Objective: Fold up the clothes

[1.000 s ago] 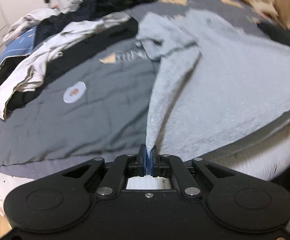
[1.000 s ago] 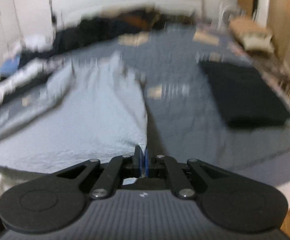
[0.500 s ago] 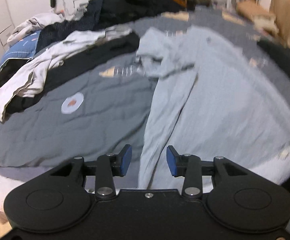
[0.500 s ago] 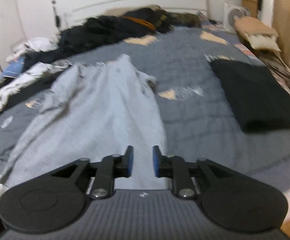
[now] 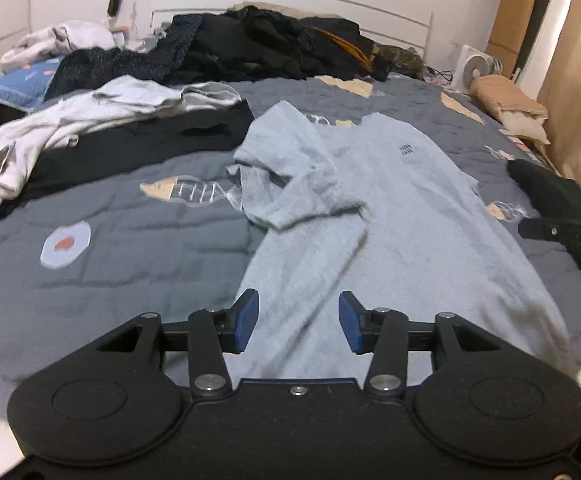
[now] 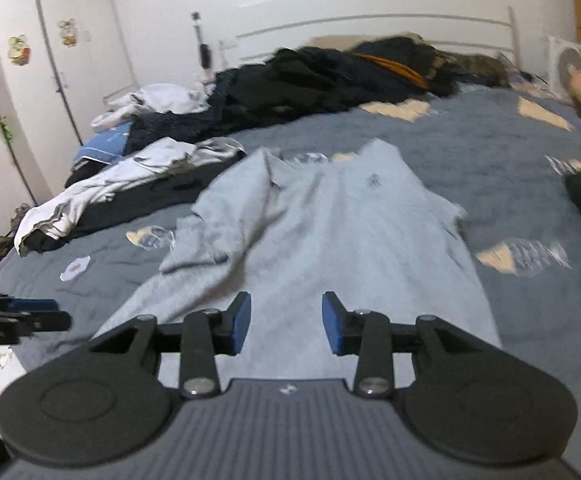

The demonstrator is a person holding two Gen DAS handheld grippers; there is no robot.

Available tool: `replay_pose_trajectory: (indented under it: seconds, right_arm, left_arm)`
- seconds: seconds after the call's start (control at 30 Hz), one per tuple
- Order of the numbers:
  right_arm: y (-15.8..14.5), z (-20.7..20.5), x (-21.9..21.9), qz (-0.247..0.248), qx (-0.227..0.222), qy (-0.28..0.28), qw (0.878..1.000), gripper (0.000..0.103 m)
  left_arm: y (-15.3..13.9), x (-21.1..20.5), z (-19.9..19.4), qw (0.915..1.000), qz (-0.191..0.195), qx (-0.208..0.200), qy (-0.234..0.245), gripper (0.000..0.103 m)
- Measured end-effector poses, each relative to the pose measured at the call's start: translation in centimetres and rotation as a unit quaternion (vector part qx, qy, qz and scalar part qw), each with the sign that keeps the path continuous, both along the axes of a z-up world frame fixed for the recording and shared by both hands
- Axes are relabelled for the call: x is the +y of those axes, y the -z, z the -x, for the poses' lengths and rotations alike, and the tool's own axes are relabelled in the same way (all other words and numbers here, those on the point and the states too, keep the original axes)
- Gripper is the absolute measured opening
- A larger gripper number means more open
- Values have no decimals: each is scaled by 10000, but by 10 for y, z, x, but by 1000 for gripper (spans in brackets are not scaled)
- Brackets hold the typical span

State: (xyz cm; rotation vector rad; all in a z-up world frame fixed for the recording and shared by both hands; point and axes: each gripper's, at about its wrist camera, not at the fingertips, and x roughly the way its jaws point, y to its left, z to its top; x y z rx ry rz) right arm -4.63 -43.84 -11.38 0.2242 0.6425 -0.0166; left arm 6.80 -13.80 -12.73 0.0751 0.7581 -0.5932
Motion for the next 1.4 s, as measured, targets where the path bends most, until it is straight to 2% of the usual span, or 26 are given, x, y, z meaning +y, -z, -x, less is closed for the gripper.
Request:
replay_pose_trajectory:
  seconds: [0.27, 0.47, 0.57, 0.67, 0.83, 1.07, 1.33, 1.4]
  right_arm:
    - [17, -59, 0, 22, -162, -322, 9993, 38]
    - [35, -65, -13, -177, -251, -137, 9994, 38]
    - [38, -65, -14, -80, -215, -45, 9997, 38]
    - [36, -64, -16, -128, -297, -32, 9995, 38]
    - [37, -66, -17, -346, -364, -17, 9987, 38]
    - [41, -72, -15, -459, -299, -80, 9985, 38]
    - [36, -68, -6, -651, -445, -292, 9965, 38]
    - [34, -68, -4, -728, -495, -342, 9955, 38]
  left_arm:
    - [14, -28, -50, 9997, 242, 17, -37, 44]
    - [28, -40, -77, 9990, 357, 267, -21, 44]
    - [34, -44, -90, 9989, 309, 350, 48, 45]
    - [38, -39, -105, 9976, 467, 503, -31, 46]
    - [52, -17, -127, 9853, 1146, 1163, -505, 49]
    - [66, -16, -142, 9755, 1379, 1553, -719, 49]
    - [81, -20, -154, 9581, 1827, 1992, -950, 47]
    - [82, -22, -154, 9569, 1863, 1996, -989, 46]
